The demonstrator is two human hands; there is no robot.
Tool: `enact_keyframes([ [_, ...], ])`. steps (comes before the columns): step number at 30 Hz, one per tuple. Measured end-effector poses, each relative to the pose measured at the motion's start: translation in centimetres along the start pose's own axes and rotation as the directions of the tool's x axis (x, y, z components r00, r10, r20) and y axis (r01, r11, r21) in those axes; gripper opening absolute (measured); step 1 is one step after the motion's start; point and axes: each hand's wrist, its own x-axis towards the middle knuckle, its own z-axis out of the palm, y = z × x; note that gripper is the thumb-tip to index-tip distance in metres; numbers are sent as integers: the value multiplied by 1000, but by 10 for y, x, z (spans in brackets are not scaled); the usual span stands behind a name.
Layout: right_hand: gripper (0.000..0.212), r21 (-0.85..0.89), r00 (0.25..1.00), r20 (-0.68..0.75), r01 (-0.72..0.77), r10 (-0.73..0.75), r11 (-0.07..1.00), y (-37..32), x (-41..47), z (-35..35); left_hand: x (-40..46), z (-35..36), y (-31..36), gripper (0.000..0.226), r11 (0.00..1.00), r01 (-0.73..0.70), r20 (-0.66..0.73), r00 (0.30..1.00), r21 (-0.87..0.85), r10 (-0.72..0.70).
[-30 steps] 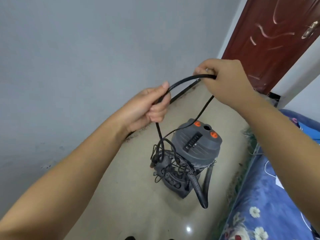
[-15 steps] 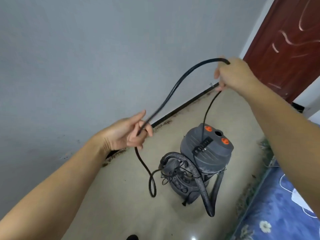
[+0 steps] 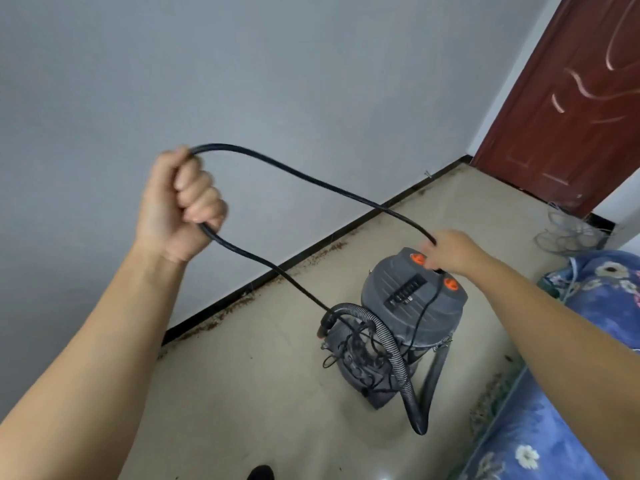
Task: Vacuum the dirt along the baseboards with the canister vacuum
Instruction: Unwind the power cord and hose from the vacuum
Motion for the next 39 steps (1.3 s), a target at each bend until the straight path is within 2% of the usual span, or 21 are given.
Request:
enact_keyframes([
  [2,5,127,994,-14,-108,111,986,30,-3,8,-19,-25,19,41,947,-93,-15,996,-307,93],
  [3,11,244,986,-65,-134,154,960,37,-4,5,-26,-36,26,40,940,-130,-104,989,-316,102],
  [5,23,327,955,-249,-72,159,942,33,-7,-13,-34,-55,29,40,997,-81,-366,928,-22,67],
  [6,25,293,931,-352,12,96,956,22,-9,-29,-34,-63,27,41,968,72,-508,859,241,63],
  [8,21,170,841,-532,223,-101,960,-14,-26,-69,-29,-73,12,43,698,460,-686,726,549,61],
  [10,16,59,764,-596,348,-247,935,-51,-49,-104,-21,-69,-11,40,390,695,-768,639,604,48],
  [12,9,-9,742,-565,433,-362,901,-82,-72,-123,-16,-56,-36,53,97,735,-741,670,671,49],
  [13,8,-34,743,-522,473,-419,880,-95,-83,-126,-13,-46,-47,67,-29,676,-675,736,736,39],
  [14,9,-80,740,-475,503,-476,861,-107,-91,-125,-9,-30,-56,78,-75,570,-572,820,818,-11],
  [16,14,-278,716,-381,514,-585,811,-127,-99,-112,0,7,-69,77,71,330,-308,926,941,-218],
  [18,17,-451,654,-360,503,-665,738,-136,-96,-94,4,35,-77,39,310,254,-119,911,916,-394],
  [19,18,-476,615,-391,502,-685,722,-136,-92,-89,6,48,-78,20,421,268,-86,911,867,-402],
  [21,17,-391,583,-484,523,-653,757,-126,-77,-85,1,66,-71,38,562,254,-107,954,787,-281],
  [22,16,-315,606,-508,531,-612,787,-115,-66,-83,-3,68,-64,43,615,254,-142,964,746,-225],
  [25,15,-197,783,-431,403,-448,894,-71,-26,-70,-35,54,-31,48,737,224,-171,974,638,-147],
  [28,21,-136,904,-338,227,-261,964,-31,5,-51,-80,37,-2,38,955,256,34,964,153,-264],
  [30,23,54,970,-213,128,-114,990,-20,19,-38,-110,26,11,35,976,218,103,971,-11,-216],
  [33,36,453,999,8,-46,48,890,-34,32,-24,-152,11,17,39,990,126,-46,991,60,-123],
  [36,44,660,992,31,74,-125,747,-82,34,-16,-176,-11,-4,55,943,299,-166,947,149,-274],
  [38,43,710,941,-41,264,-336,653,-126,19,-9,-180,-20,-25,68,726,500,-405,855,473,-325],
  [39,42,696,896,-71,360,-439,621,-148,9,-3,-177,-21,-37,72,610,576,-492,808,544,-325],
])
